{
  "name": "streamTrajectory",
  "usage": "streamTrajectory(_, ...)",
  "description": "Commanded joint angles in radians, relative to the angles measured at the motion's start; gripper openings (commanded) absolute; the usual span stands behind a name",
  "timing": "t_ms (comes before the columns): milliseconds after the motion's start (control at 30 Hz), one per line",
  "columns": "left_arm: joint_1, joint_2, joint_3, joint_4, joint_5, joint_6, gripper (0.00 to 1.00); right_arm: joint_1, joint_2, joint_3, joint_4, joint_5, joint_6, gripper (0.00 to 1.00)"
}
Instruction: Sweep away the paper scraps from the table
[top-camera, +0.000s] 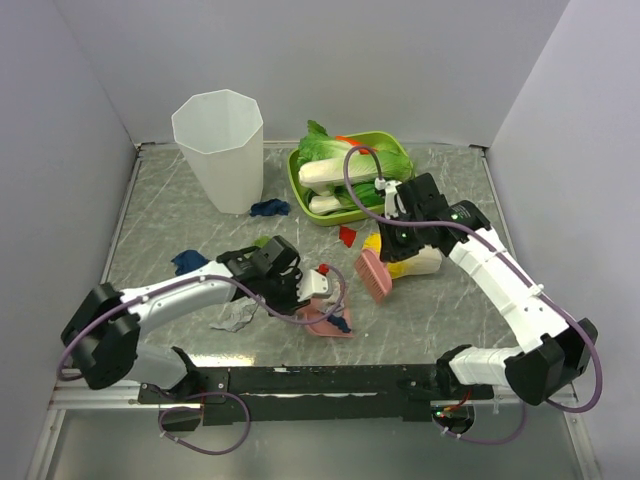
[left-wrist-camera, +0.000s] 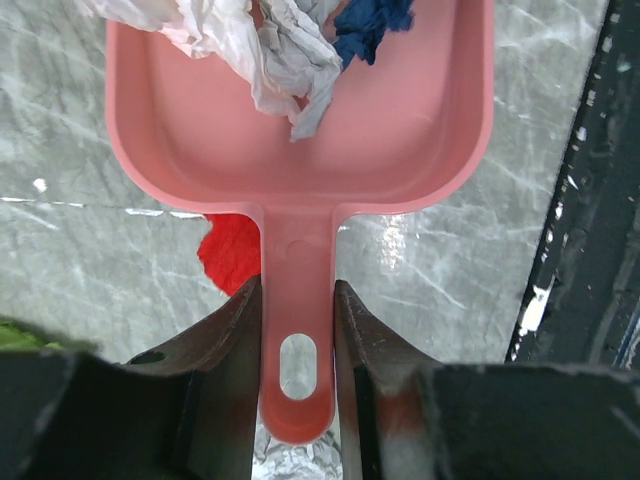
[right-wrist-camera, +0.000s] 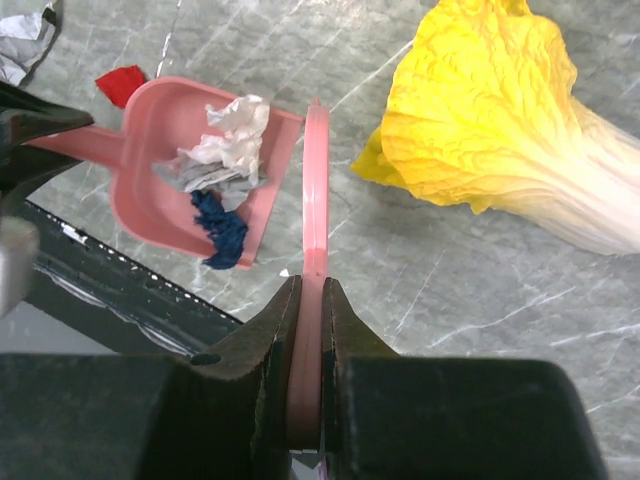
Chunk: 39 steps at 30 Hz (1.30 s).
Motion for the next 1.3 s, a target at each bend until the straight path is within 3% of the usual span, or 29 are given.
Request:
streamTrajectory(0, 0.006, -0.119, -0.021, -0.017, 0.062, 0.064, 0.01, 0.018, 0.020, 0.027, 0.054, 0.004, 0.005, 0.00)
streamTrajectory(500, 0.167, -0.442, -0.157, -0.189, 0.145, 0.095, 0.01, 0.040, 0.180, 0.237, 0.074, -0.012, 0.008, 0.00)
streamTrajectory(833, 0.306, -0.708, -0.201, -0.327, 0.067, 0.119, 0.01, 0.152, 0.316, 0.280, 0.108, -0.219, 0.011, 0.00)
streamTrajectory(1200, 0.334, -0.817, -0.115, -0.543, -0.054, 0.154, 0.01, 0.233, 0.517, 0.369, 0.120, -0.377, 0.065, 0.00)
streamTrajectory(1267, 0.334, -0.826, -0.113, -0.549, -0.076, 0.170, 0.01, 0.248, 0.533, 0.358, 0.119, -0.337, 0.078, 0.00)
